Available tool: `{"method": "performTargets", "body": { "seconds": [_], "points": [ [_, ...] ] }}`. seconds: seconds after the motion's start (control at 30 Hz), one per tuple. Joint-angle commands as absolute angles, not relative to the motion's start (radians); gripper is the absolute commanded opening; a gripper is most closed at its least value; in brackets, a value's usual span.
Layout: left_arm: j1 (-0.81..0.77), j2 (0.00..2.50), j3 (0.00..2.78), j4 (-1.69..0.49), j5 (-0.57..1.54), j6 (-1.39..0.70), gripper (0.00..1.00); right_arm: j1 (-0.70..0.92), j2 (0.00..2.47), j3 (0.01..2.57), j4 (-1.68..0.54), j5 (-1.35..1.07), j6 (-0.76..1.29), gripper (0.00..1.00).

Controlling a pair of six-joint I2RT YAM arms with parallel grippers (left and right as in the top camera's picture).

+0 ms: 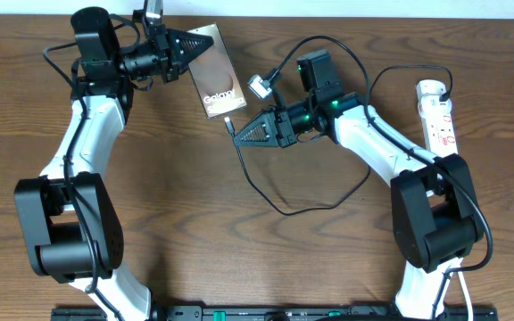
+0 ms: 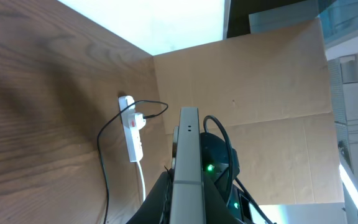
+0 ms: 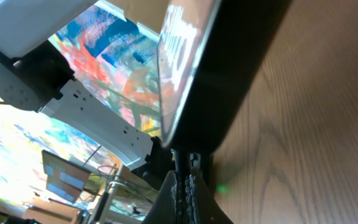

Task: Plug charger to phone and switch on socket
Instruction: 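Align the plug with the phone's charging port using the right gripper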

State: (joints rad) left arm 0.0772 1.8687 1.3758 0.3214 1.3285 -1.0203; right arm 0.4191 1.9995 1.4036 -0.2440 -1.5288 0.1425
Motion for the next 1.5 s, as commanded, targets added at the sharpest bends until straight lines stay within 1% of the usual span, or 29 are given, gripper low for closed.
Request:
{"method": "performTargets", "body": {
  "seconds": [0.0,0.5,0.97,1.47],
  "points": [
    [0.081,1.871,1.392,0.331,1.339,-1.018,0.07,0.429,1.967,1.401,-0.242,-1.544,0.179,0.01],
    [0.082,1.871,1.392,0.332,1.335,-1.014,0.07,0.414,1.967,1.401,-0.235,-1.559,0.206,0.01],
    [0.082,1.871,1.392,0.332,1.255,-1.015,0.07,0.389,1.967,1.401,-0.233,-1.559,0.21,0.01],
    [0.082,1.871,1.392,0.332,1.256,-1.015,0.07,0.389,1.967,1.401,-0.149,-1.559,0.27,0.01]
  ]
}}
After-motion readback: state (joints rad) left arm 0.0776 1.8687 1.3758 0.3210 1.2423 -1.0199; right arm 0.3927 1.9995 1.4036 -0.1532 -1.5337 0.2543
